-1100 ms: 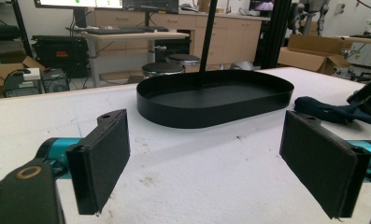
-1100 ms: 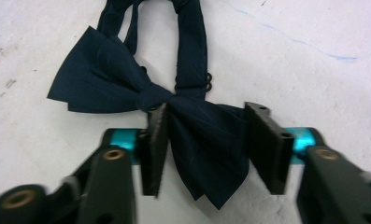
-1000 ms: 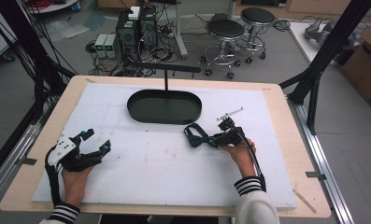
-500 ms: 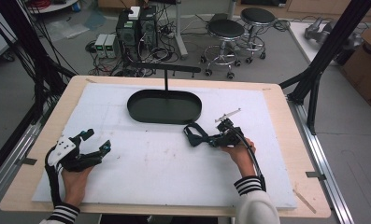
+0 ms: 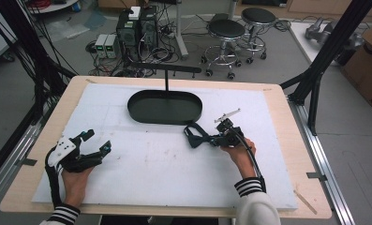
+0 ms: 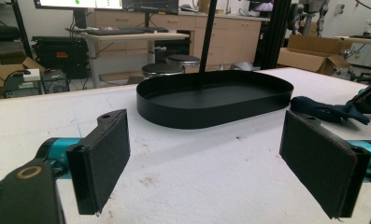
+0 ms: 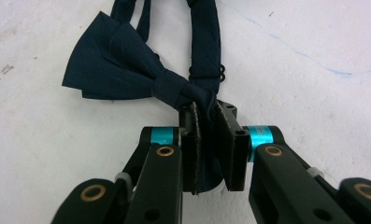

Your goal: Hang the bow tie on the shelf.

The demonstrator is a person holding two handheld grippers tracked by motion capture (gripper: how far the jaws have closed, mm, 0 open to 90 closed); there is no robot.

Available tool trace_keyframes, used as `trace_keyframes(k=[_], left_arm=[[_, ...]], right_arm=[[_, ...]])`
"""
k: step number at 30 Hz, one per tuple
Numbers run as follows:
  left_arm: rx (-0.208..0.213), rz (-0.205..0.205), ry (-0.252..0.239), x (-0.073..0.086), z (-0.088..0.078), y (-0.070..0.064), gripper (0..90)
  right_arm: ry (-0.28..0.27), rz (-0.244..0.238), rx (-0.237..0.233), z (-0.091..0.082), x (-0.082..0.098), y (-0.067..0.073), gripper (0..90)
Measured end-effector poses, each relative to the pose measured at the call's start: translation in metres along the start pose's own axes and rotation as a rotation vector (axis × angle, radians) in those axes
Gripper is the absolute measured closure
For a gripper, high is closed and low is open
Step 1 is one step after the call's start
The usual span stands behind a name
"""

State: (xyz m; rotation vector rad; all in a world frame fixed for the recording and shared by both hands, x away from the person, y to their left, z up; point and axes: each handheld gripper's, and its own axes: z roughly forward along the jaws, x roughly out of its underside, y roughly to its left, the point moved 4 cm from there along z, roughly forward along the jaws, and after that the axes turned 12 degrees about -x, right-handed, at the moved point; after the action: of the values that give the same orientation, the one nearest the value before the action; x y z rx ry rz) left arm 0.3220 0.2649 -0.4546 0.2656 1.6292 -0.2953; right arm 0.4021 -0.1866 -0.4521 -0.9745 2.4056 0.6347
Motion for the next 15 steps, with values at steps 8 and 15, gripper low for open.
trace_keyframes(k=[8,15], left_arm=[[0.000,-0.001,0.000,0.000,0.000,0.000,16.6],[0.000,-0.001,-0.001,0.000,0.000,0.000,16.6]], right_arm=[[-0.052,-0.039,-0.018,-0.006,-0.005,0.005,80.5],[-0.138,-0.080,-0.022,-0.012,-0.013,0.009,80.3]])
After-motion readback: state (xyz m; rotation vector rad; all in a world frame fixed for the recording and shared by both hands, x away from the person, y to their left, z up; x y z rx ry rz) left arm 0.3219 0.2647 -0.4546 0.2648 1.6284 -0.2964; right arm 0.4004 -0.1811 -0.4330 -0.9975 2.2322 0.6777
